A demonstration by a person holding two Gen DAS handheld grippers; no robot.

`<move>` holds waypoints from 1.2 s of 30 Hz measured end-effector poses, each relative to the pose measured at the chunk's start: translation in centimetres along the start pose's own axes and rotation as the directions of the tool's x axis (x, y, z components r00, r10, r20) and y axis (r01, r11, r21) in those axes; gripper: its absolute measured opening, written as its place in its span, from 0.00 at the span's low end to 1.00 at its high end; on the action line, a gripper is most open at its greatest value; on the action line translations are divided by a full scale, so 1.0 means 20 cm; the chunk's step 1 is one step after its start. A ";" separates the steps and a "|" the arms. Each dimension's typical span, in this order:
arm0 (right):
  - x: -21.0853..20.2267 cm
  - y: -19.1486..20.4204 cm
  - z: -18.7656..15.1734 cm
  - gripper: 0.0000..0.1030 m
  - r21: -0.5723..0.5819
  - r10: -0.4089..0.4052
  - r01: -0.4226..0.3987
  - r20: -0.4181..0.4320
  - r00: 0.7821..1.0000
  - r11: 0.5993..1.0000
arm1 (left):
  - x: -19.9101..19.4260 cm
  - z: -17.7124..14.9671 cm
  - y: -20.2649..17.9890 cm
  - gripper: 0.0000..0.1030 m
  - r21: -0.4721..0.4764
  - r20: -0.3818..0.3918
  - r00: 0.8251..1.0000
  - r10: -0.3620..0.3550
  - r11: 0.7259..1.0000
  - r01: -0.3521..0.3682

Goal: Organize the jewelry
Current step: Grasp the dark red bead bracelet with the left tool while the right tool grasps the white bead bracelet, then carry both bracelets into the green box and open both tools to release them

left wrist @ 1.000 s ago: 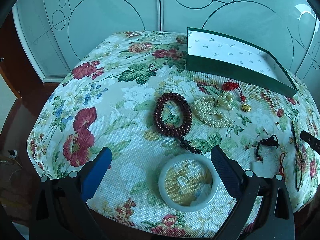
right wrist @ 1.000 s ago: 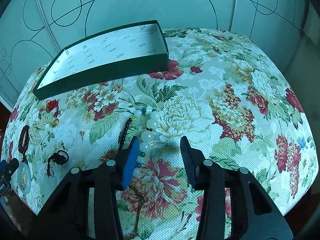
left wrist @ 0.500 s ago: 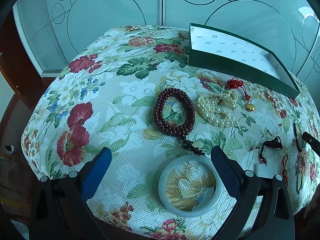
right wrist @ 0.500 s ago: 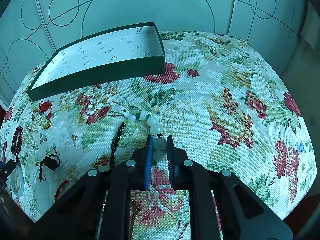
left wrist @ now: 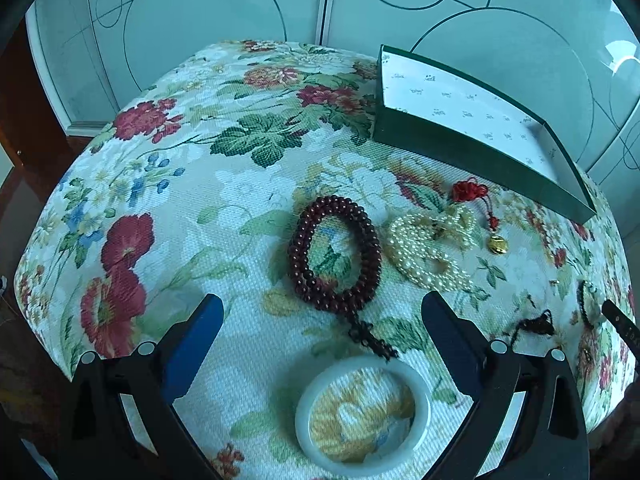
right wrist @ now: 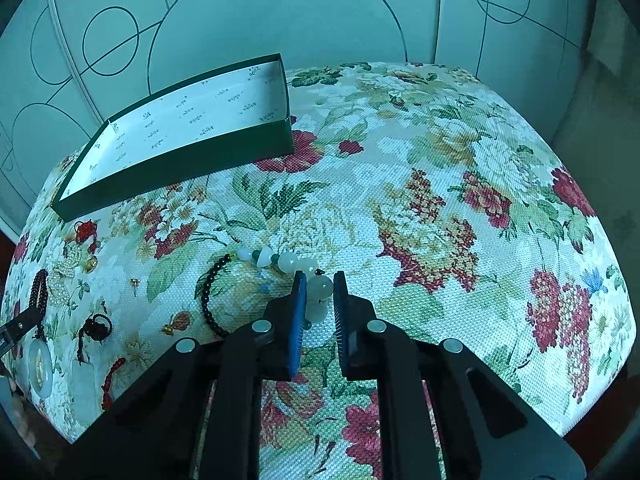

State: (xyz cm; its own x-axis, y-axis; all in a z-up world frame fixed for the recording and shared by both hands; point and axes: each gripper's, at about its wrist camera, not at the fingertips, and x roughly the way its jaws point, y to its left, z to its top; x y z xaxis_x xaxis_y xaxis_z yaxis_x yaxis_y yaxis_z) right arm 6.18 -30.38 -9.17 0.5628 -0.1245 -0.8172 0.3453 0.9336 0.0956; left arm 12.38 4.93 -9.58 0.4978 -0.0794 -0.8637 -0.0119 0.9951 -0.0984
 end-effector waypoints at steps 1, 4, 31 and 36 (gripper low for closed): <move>0.00 0.00 0.00 0.13 0.003 0.004 -0.004 -0.001 1.000 1.000 | 0.02 0.01 0.00 0.95 0.008 0.003 1.000 0.008 1.000 -0.008; 0.00 -0.01 -0.01 0.13 0.014 0.012 -0.011 -0.004 1.000 1.000 | 0.05 0.03 -0.02 0.94 0.052 0.018 0.998 0.052 0.997 -0.053; -0.07 0.02 0.00 0.13 0.004 0.039 -0.039 0.026 0.999 0.999 | -0.10 0.05 0.02 0.11 0.059 0.118 0.991 -0.061 0.997 0.055; -0.13 0.03 0.01 0.13 -0.005 0.052 -0.051 0.043 0.998 0.999 | -0.16 0.05 0.00 0.11 0.067 0.135 0.989 -0.064 0.996 0.056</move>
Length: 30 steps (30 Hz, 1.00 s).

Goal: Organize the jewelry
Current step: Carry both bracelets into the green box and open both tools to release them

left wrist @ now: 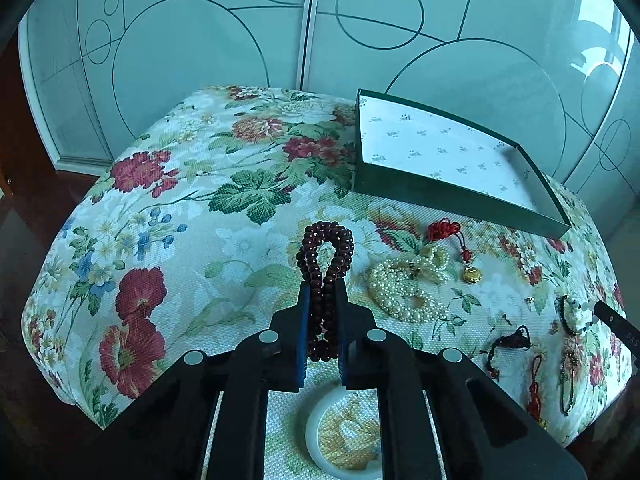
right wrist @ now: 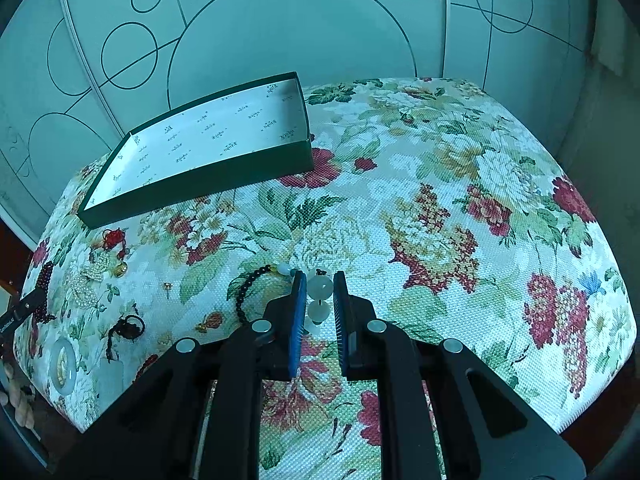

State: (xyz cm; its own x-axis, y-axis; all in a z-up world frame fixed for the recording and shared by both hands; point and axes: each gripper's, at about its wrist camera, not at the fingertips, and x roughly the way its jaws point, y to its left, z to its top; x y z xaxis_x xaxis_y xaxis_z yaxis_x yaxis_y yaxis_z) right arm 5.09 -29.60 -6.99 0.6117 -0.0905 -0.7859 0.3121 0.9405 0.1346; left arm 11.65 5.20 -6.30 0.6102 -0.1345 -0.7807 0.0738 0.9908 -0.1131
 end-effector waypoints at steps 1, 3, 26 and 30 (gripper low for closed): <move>-0.02 0.01 0.00 0.13 -0.004 0.002 -0.002 0.007 1.000 1.000 | -0.01 0.00 0.00 0.11 0.003 0.004 1.000 0.001 1.000 -0.001; -0.05 0.02 0.01 0.13 -0.012 0.006 -0.006 0.020 1.000 1.000 | -0.03 0.00 -0.01 0.11 0.008 0.014 1.000 0.001 1.000 -0.001; -0.29 0.17 0.22 0.13 -0.080 0.081 -0.070 0.143 0.986 0.994 | -0.16 0.18 -0.20 0.11 0.055 0.079 0.996 -0.050 0.997 0.045; -0.29 0.21 0.32 0.13 -0.096 0.099 -0.083 0.172 0.980 0.992 | -0.12 0.29 -0.27 0.11 0.079 0.093 0.994 -0.064 0.995 0.057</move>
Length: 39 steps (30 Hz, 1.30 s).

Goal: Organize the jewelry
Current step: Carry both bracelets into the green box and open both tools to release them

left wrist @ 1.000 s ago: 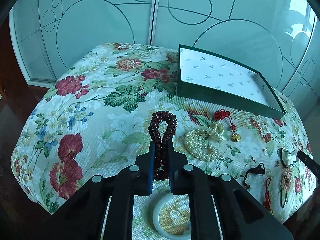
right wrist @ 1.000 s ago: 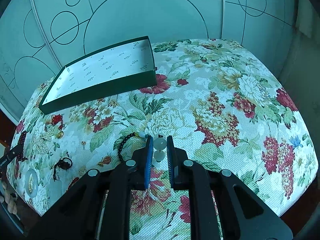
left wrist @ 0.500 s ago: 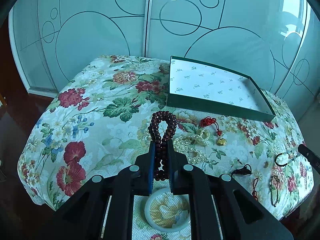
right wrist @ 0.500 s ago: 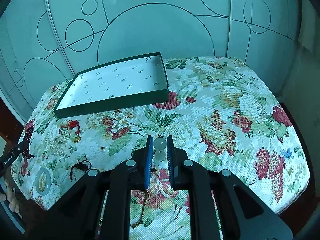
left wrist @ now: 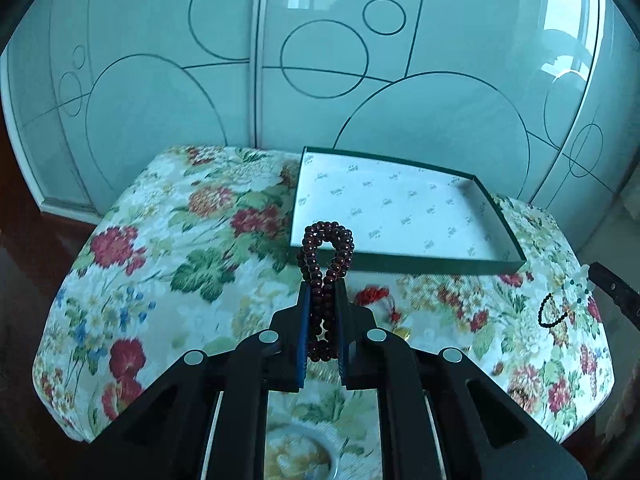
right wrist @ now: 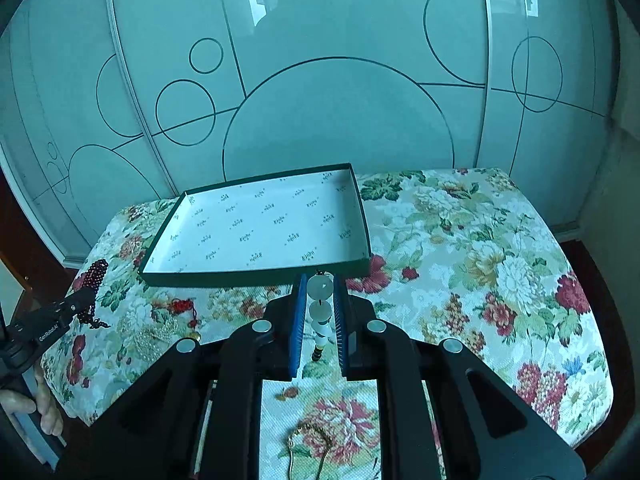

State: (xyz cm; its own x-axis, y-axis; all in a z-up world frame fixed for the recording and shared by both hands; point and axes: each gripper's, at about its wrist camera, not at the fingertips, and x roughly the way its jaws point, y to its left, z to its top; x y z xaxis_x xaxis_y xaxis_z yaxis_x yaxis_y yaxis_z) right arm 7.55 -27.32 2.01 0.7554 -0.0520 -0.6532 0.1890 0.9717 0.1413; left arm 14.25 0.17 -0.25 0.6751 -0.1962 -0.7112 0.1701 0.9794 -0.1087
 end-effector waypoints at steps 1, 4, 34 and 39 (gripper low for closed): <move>0.01 0.01 0.03 0.13 -0.005 0.003 -0.003 0.009 1.000 1.000 | 0.02 0.03 -0.02 0.11 0.006 0.002 1.000 -0.004 1.000 0.004; 0.05 0.02 0.12 0.13 -0.002 0.021 -0.021 0.027 0.999 1.000 | 0.07 0.12 -0.06 0.11 0.012 0.006 1.000 -0.021 1.000 0.021; 0.93 -0.07 0.15 0.17 0.058 0.020 -0.009 -0.197 0.980 0.998 | 0.93 0.26 -0.25 0.32 0.062 -0.145 0.989 0.027 0.998 -0.018; 0.88 -0.08 0.16 0.29 0.063 0.022 -0.011 -0.181 0.983 0.998 | 0.89 0.25 -0.27 0.64 0.076 -0.127 0.991 0.033 0.997 -0.023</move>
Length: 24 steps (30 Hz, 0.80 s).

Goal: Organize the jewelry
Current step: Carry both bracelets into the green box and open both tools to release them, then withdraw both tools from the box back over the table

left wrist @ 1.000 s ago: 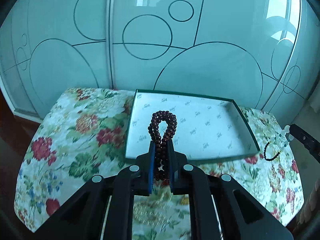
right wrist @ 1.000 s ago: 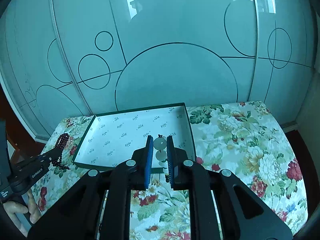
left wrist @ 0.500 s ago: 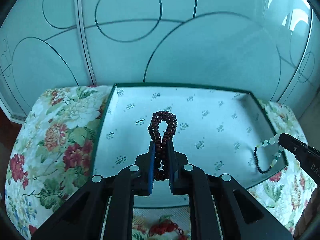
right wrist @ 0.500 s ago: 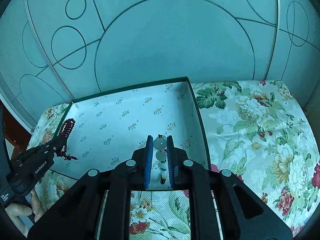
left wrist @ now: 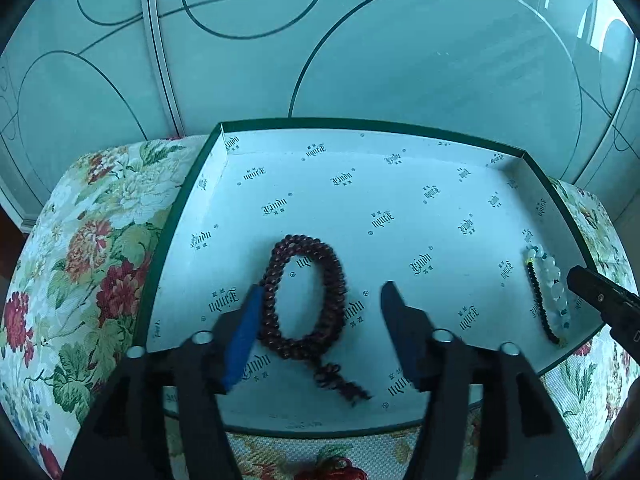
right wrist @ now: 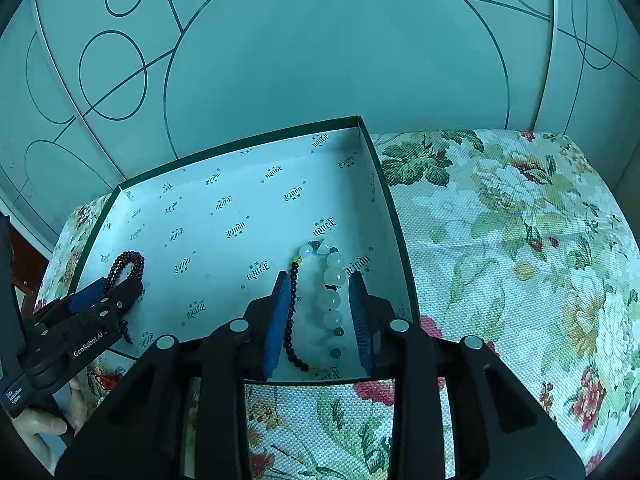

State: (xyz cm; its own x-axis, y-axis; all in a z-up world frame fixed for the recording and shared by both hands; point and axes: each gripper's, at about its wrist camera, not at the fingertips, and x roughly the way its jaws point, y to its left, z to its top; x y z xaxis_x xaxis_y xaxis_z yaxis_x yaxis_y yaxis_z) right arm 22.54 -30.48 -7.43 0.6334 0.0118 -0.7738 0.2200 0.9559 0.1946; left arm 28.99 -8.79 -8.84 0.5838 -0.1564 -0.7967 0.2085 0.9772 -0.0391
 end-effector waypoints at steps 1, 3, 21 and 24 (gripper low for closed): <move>-0.03 -0.01 0.00 0.29 0.007 0.006 -0.006 0.006 1.000 1.000 | -0.02 0.00 0.00 0.65 0.004 0.006 1.000 0.001 1.000 -0.001; -0.09 -0.02 0.00 0.29 0.016 0.013 -0.014 0.018 1.000 1.000 | -0.07 -0.01 0.00 0.69 0.004 0.015 1.000 -0.004 1.000 0.004; -0.57 -0.13 -0.51 0.30 0.050 0.016 -0.015 -0.019 1.000 0.999 | -0.64 -0.47 0.16 0.76 -0.088 0.043 0.999 -0.020 0.996 0.024; -0.62 -0.13 -0.60 0.30 0.043 0.019 -0.017 -0.032 0.999 0.999 | -0.72 -0.56 0.21 0.76 -0.112 0.040 0.999 -0.026 0.993 0.030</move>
State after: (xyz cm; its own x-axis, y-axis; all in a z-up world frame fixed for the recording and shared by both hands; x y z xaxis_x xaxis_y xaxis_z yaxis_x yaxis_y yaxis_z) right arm 5.31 -29.53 -5.57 0.6135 0.0388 -0.7887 0.2411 0.9419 0.2338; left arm 12.76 -0.91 -4.28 0.6089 -0.1870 -0.7709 0.1368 0.9820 -0.1301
